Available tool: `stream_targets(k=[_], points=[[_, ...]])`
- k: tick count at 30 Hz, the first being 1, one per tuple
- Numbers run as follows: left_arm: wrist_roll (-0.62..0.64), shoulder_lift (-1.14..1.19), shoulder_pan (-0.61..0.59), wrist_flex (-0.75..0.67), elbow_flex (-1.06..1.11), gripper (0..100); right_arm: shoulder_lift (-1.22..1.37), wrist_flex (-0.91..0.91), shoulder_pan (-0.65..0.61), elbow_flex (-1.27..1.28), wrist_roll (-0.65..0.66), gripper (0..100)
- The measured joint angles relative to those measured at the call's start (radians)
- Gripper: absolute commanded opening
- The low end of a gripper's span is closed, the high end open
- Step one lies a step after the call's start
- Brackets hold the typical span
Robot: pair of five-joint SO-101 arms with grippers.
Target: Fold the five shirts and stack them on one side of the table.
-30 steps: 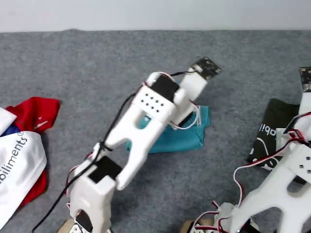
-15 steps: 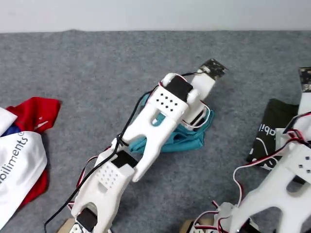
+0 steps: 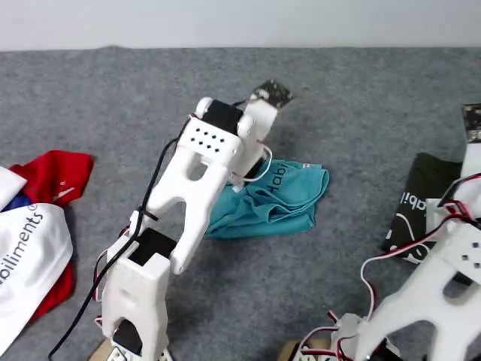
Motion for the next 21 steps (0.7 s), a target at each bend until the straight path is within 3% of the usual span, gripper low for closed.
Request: stream_targets(k=[8,15,21], points=[[-0.003,0.107,0.021,-0.081,0.044,0,0.0,0.0,0.0,0.0,0.0,2.3],[-0.006,0.149,0.233,-0.003,0.049,0,0.0,0.0,0.0,0.0,0.0,2.3],[-0.006,0.015,0.348,-0.003,0.068,0,0.0,0.0,0.0,0.0,0.0,2.3]])
